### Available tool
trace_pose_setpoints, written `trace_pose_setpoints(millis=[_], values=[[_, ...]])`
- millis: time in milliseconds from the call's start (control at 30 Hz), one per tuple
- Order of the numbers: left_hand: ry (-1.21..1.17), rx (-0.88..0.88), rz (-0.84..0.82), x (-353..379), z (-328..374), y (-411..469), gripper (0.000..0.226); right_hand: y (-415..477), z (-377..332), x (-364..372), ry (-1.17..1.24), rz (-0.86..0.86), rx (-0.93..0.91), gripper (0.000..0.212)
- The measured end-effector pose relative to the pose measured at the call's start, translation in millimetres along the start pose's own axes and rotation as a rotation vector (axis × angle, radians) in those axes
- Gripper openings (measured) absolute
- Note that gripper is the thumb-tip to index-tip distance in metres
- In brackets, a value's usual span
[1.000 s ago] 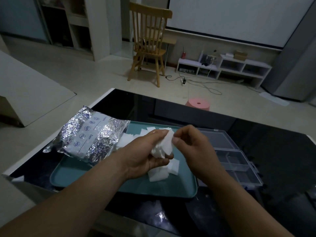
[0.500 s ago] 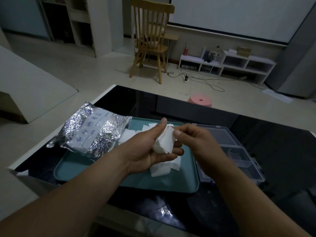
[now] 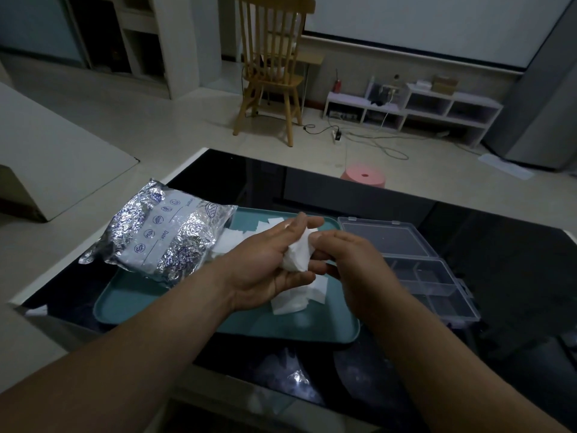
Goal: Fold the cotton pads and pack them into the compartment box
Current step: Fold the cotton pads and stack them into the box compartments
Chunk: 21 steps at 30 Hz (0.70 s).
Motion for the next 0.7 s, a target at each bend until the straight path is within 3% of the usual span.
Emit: trace_pose_setpoints(millis=[133,233,400,600,700], values=[[0.029,0.003,-0.020,2,-1,-1,0.044,-2,1,1,0.014,0.017,-0.008,0.013],[-0.023,-0.013,-0.030,0,-2,0,0.044,-3,-15,-8,-0.140,0.072,-0.135,0.017],[-0.096,-0.089,-0.027,-5,-6,3,0.054,-18,-47,22,-0.621,-0.279,-0.464,0.033],[-0.123,-0.156,-0.086,-4,-15,7,0.063,-24,-48,31,-0.635,-0.387,-0.524,0.026],[-0.106,-0.185,-0.108,-4,-18,7,0.046,-24,-43,31,-0.672,-0.423,-0.480,0.028]])
Point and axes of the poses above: each hand's wrist, its own y-axis towards the middle knuckle, its own x-axis out of the palm, z = x × y, the point moved 9 cm from there along y, towards the middle knuckle, and after that the axes turned 8 degrees about -x, right-handed, at the moved point
